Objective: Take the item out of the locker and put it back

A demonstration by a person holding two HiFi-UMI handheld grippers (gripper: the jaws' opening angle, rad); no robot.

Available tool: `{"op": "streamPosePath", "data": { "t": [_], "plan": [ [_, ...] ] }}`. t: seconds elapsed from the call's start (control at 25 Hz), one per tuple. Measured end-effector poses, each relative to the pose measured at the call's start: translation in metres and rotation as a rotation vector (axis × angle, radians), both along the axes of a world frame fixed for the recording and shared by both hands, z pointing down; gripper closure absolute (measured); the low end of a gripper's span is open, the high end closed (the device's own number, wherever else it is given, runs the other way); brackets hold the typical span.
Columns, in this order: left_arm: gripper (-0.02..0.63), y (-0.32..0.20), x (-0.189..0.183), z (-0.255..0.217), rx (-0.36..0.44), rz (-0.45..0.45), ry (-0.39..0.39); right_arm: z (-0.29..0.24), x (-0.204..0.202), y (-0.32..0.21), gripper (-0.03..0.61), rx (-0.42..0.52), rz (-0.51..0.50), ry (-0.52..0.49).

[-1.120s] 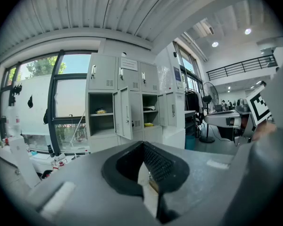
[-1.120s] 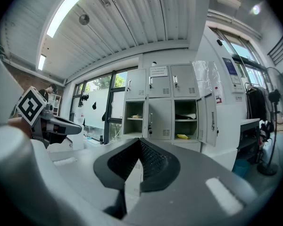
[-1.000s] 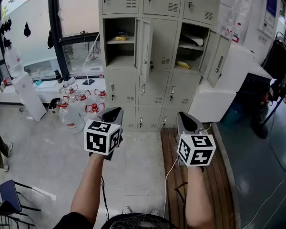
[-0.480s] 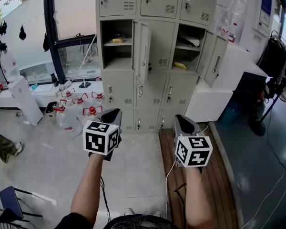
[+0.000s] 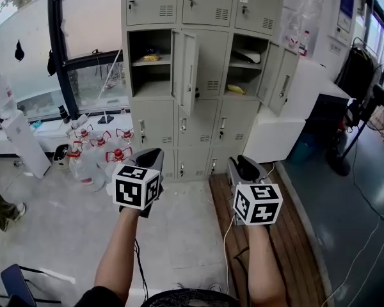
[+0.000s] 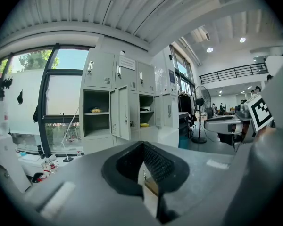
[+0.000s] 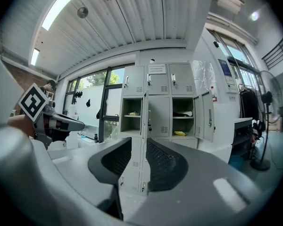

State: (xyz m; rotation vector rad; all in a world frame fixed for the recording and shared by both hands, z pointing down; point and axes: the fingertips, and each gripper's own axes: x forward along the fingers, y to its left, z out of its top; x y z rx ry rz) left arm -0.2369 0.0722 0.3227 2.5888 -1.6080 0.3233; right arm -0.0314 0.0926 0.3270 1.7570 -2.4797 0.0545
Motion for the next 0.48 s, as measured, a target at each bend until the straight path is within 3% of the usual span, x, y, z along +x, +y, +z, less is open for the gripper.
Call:
{"op": "streamPosePath", "data": {
  "t": [0.48],
  "plan": [
    [0.613, -0.0083, -0.0075, 0.0065, -0.008, 0.049, 0.012, 0.0059, -0.0108, 0.0012, 0.371, -0.018, 0.03, -0.015]
  ]
}}
